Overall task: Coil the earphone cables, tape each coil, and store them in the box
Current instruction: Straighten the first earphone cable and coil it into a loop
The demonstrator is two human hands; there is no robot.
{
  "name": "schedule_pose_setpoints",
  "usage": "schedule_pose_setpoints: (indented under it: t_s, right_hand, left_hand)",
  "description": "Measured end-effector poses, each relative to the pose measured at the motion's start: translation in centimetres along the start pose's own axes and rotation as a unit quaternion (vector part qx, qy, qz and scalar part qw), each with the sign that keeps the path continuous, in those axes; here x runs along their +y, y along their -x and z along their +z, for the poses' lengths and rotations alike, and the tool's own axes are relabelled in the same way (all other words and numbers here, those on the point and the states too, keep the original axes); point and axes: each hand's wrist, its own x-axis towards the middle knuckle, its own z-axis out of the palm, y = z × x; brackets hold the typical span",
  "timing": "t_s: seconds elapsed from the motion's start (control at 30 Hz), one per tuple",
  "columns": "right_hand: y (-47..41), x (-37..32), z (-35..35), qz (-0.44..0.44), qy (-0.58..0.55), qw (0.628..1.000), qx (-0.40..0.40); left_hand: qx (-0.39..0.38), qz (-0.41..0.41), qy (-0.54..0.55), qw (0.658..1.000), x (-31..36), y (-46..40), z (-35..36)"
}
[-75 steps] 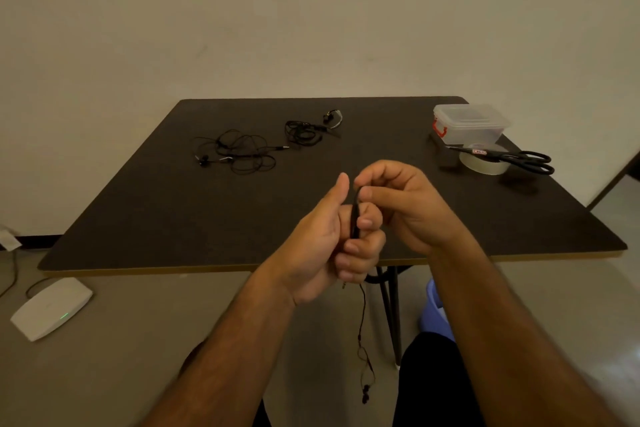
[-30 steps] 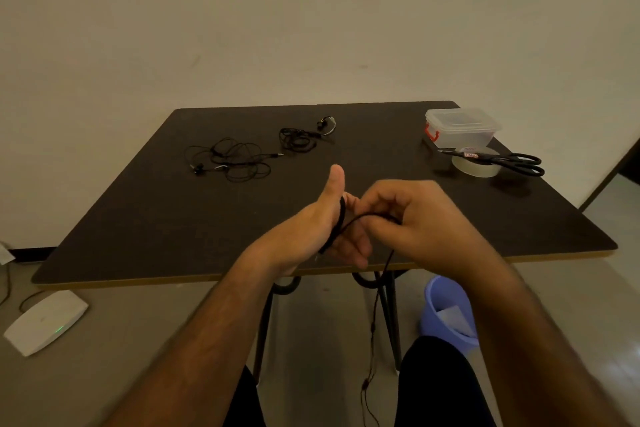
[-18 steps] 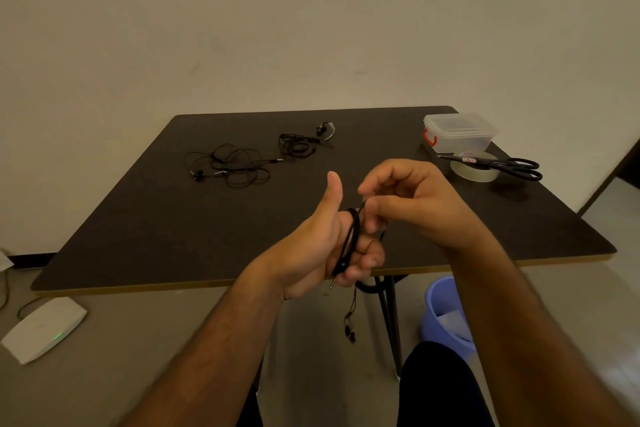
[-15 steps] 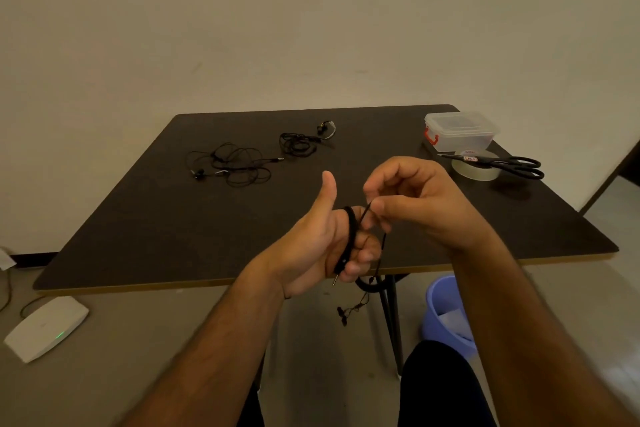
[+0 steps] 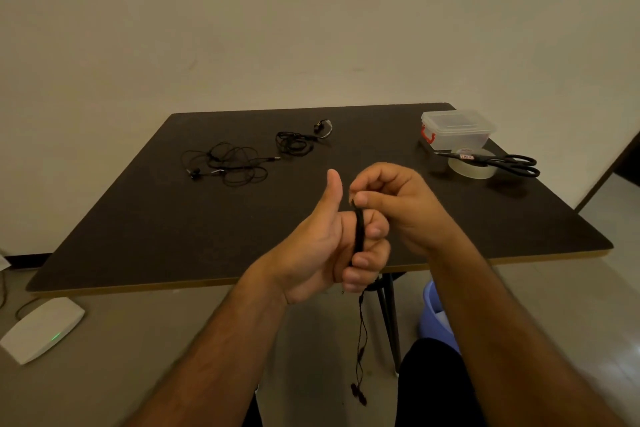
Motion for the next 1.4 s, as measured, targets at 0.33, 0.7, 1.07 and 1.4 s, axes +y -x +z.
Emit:
schedule_pose_setpoints:
  t_s: [0.33,0.7,1.07,1.4]
  right_hand:
    - [4.8,5.8,3.5,0.165,-0.054,0.984,-0.05]
    - [5.4,-1.0,1.5,0.185,0.228,0.944,-0.15]
    - [2.1,-3.7,1.5,0.017,0.357,0.933,-0.051]
    - [1.4,1.8,1.0,0.059,-0.062,0.995,-0.042]
  left_hand:
    - [0.126,0.095,0.008,0.987,1.8,-0.6,-2.0]
    - [0.211,-0.018,-0.11,0.971,-0.6,0.8,-3.7]
    - [0.108,-0.053,-0.091,0.989,-2.0,1.2,-1.8]
    - [0.017,0.004,-0.009,1.0,-1.7,0.8,-0.8]
